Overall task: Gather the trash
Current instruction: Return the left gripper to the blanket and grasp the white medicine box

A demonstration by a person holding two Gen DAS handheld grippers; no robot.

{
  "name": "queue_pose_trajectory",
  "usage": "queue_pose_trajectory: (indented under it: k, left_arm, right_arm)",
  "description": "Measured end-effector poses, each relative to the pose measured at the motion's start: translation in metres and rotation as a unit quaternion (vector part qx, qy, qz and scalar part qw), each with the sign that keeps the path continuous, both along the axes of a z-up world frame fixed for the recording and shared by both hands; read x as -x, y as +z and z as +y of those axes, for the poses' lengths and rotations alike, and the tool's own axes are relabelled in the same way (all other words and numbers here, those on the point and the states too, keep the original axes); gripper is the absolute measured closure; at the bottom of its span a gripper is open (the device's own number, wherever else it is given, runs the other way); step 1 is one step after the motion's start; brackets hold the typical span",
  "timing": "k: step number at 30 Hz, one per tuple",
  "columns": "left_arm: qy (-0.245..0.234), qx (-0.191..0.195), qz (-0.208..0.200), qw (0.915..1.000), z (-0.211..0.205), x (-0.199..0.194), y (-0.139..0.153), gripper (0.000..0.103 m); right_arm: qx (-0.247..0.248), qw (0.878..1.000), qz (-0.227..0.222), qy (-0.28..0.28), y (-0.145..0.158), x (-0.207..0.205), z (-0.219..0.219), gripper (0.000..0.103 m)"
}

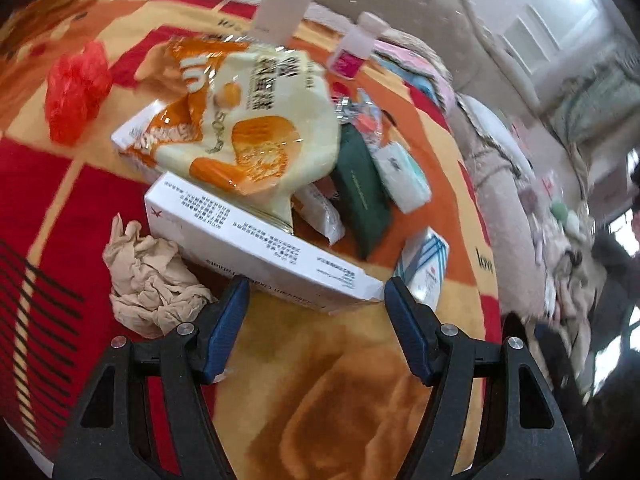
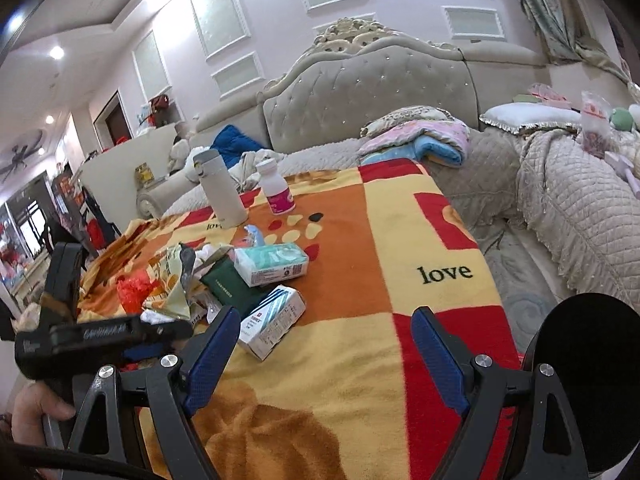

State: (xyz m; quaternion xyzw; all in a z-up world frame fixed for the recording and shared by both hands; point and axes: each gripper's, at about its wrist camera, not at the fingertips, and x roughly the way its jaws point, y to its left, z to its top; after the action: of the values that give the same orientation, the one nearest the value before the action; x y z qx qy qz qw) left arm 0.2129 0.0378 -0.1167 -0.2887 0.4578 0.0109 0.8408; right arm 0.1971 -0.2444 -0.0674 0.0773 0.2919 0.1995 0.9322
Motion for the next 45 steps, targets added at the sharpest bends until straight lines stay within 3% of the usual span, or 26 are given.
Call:
queue_pose_trajectory:
  k: [3, 9, 11, 14, 17, 21, 24, 28, 30, 31, 32, 33, 35, 37, 38, 39, 40, 42, 45]
  left_arm:
    - [0.021, 0.027, 0.013, 0.9993, 0.002, -0.006, -0.009, 0.034]
    - [0.029, 0.032, -0.005, 0.9991, 0.006, -0.007, -0.010, 0.039]
    - [0.015, 0.042, -0.006, 0.9990, 0.005, -0.006, -0.013, 0.060]
    - [-0.016, 0.056, -0.008, 0.9983, 0.002, 0.003, -0.013, 0.080]
    - [-0.049, 0.056, -0.012, 0.9972, -0.006, 0.016, -0.010, 0.091]
    - [-0.080, 0.040, -0.022, 0.9957, -0.008, 0.036, 0.002, 0.091]
    - [-0.076, 0.016, -0.030, 0.9966, 0.001, 0.052, 0.011, 0.091]
    - [-0.077, 0.011, -0.030, 0.9965, 0.016, 0.045, 0.018, 0.090]
    - [-0.112, -0.028, -0.051, 0.9919, 0.015, 0.034, 0.035, 0.084]
    - [-0.139, -0.064, -0.060, 0.9863, 0.012, 0.028, 0.045, 0.066]
    - [-0.170, -0.097, -0.069, 0.9782, 0.009, 0.023, 0.053, 0.041]
    - [-0.197, -0.135, -0.085, 0.9673, 0.008, 0.020, 0.060, 0.035]
    - [-0.245, -0.188, -0.109, 0.9448, 0.010, 0.016, 0.068, 0.033]
    - [-0.331, -0.211, -0.111, 0.9129, 0.012, 0.008, 0.065, 0.033]
    - [-0.360, -0.225, -0.103, 0.8994, 0.013, 0.004, 0.061, 0.033]
    - [-0.399, -0.246, -0.087, 0.8789, 0.011, -0.001, 0.054, 0.033]
    - [-0.419, -0.265, -0.076, 0.8648, 0.011, -0.006, 0.048, 0.033]
    - [-0.438, -0.292, -0.064, 0.8480, 0.009, -0.016, 0.042, 0.033]
    - [-0.459, -0.290, -0.050, 0.8383, 0.006, -0.029, 0.034, 0.033]
  right_arm:
    - [0.005, 1.000, 0.000, -0.001, -0.001, 0.001, 0.000, 0.018]
    - [0.009, 1.000, 0.003, -0.004, -0.002, 0.001, -0.002, 0.018]
    - [0.010, 1.000, 0.005, -0.005, -0.003, 0.000, -0.002, 0.018]
    - [0.014, 1.000, 0.006, -0.004, -0.005, -0.002, 0.001, 0.018]
    - [0.019, 1.000, 0.007, -0.001, -0.006, -0.003, 0.007, 0.018]
    - [0.022, 1.000, 0.006, 0.002, -0.007, -0.003, 0.011, 0.018]
    - [0.021, 1.000, 0.007, 0.002, -0.006, -0.003, 0.012, 0.018]
    - [0.020, 1.000, 0.005, 0.003, -0.007, -0.003, 0.015, 0.018]
    - [0.021, 1.000, 0.007, 0.005, -0.008, -0.003, 0.018, 0.018]
    - [0.023, 1.000, 0.007, 0.007, -0.008, -0.003, 0.019, 0.018]
    - [0.025, 1.000, 0.006, 0.007, -0.008, -0.002, 0.020, 0.018]
    - [0.028, 1.000, 0.005, 0.009, -0.008, -0.001, 0.021, 0.018]
    - [0.029, 1.000, 0.005, 0.009, -0.007, 0.000, 0.020, 0.018]
    - [0.025, 1.000, 0.005, 0.005, -0.006, 0.000, 0.016, 0.018]
    - [0.023, 1.000, 0.005, 0.004, -0.006, 0.000, 0.015, 0.018]
    - [0.023, 1.000, 0.006, 0.002, -0.007, 0.000, 0.013, 0.018]
    - [0.023, 1.000, 0.007, 0.000, -0.007, -0.001, 0.013, 0.018]
    - [0.021, 1.000, 0.008, -0.001, -0.007, -0.001, 0.012, 0.018]
    - [0.023, 1.000, 0.007, 0.000, -0.006, -0.001, 0.014, 0.018]
